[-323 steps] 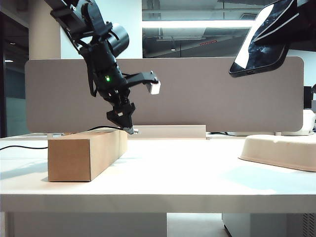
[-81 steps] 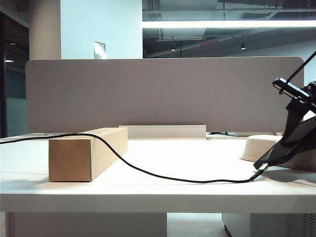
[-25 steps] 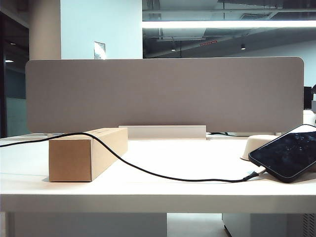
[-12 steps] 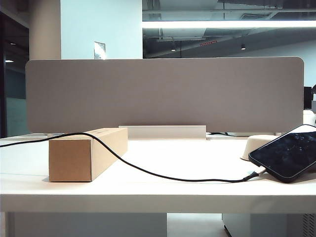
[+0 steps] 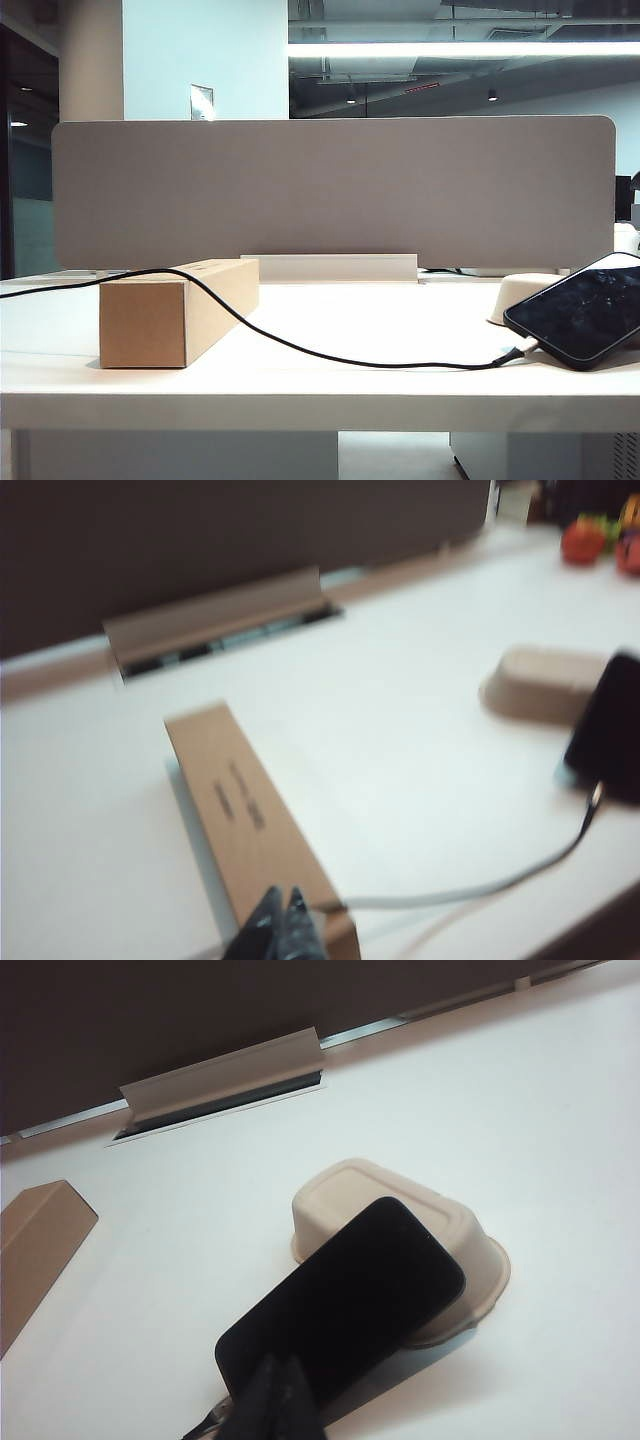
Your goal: Pick up the charging cable and the phone, plug the charging cable into the charging port on the phone, and finally place them back on the table.
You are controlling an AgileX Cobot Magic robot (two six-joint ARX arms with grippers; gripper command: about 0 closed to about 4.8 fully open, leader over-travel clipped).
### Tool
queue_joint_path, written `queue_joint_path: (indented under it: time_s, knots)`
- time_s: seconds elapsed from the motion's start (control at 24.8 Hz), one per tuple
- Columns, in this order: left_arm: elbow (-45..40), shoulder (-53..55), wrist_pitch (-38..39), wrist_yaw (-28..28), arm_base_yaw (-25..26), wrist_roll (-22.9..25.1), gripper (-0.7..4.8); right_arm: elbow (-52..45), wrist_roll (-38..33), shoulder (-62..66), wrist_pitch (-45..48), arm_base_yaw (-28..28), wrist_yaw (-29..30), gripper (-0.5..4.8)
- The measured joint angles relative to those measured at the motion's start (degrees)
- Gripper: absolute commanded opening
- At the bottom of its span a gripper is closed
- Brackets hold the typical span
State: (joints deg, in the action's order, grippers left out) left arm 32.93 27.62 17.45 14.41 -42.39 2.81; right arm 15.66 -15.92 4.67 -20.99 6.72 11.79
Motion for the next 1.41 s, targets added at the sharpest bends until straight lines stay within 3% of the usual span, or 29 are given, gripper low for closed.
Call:
queue_joint_path:
  time_s: [0.44,0.77,0.89,1.05,1.21,1.41]
  knots:
    - [-19.0,0.0,-15.5,1.3,0.0,-2.5,-0.06,-2.3,-0.6,0.0,2.1,0.0,0.0,-0.09]
    - [-23.9,0.0,-22.9,11.9,0.1,-3.7,-0.06,-2.3,-0.8,0.0,3.5,0.0,0.0,-0.09]
    - [-24.2,0.0,-25.1,13.0,0.3,-2.4,-0.06,-2.3,-0.9,0.0,4.3,0.0,0.0,-0.09]
    - [-24.2,0.0,-25.8,12.1,4.8,-1.5,-0.06,-2.3,-0.9,0.0,5.2,0.0,0.0,-0.09]
    - [-24.2,0.0,-25.9,2.6,14.6,-1.4,-0.06,-2.3,-1.0,0.0,5.2,0.0,0.0,-0.09]
    - [-24.2,0.0,-25.9,-4.2,24.9,-1.5,-0.06,-2.3,-1.0,0.0,5.2,0.0,-0.1,-0.09]
